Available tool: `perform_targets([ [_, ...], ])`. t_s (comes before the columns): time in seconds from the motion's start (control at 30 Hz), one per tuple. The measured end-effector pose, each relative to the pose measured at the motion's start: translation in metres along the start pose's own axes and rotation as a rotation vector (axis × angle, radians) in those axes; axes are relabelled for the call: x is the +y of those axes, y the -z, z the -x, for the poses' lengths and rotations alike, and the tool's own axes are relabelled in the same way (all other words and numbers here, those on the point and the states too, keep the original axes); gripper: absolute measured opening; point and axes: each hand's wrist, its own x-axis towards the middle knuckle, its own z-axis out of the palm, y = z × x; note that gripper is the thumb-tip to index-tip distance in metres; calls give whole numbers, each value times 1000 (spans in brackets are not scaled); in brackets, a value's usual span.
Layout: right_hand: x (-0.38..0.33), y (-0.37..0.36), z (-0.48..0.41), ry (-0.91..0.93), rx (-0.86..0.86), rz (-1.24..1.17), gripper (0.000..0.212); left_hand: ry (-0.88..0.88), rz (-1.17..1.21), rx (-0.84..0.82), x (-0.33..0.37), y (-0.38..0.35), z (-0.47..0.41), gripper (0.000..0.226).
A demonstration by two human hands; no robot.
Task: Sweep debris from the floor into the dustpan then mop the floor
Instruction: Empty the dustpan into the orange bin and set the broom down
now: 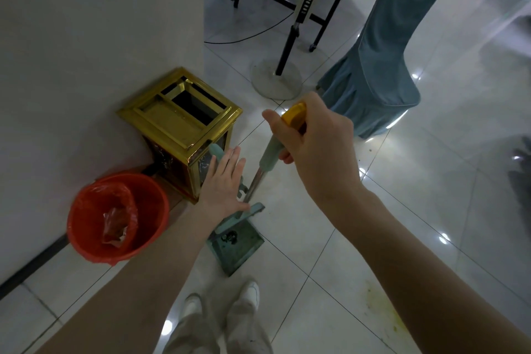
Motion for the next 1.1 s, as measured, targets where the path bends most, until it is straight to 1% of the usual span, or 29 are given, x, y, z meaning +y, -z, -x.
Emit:
perform_targets([
  [0.23, -5, 2, 9, -32, -6, -22, 42, 36, 75, 26, 1, 0, -4, 123],
  [0.3, -6, 1, 7, -56, 2, -56, 49, 36, 101, 45, 2, -1, -1, 120],
  [0.37, -5, 0, 4, -72, 6, -92, 57, 27, 115, 70, -1, -1, 1, 111],
  [0.53, -2, -7, 5, -66, -23, -99, 62, -74, 80, 102, -3, 0, 2, 85],
  [0.63, -3, -11, 4, -67, -37, -104, 66, -118, 32, 120, 2, -4, 5, 74],
  [0.83, -2, -14, 2, -68, -9, -72, 55, -172, -26, 117, 2, -10, 10, 66],
  [1.0, -1, -15, 1, -114, 1, -101, 66, -198, 4, 153, 2, -12, 9, 57],
  [1.1, -3, -20, 0, -61, 32, -65, 54, -206, 31, 224, -1, -12, 12, 59],
])
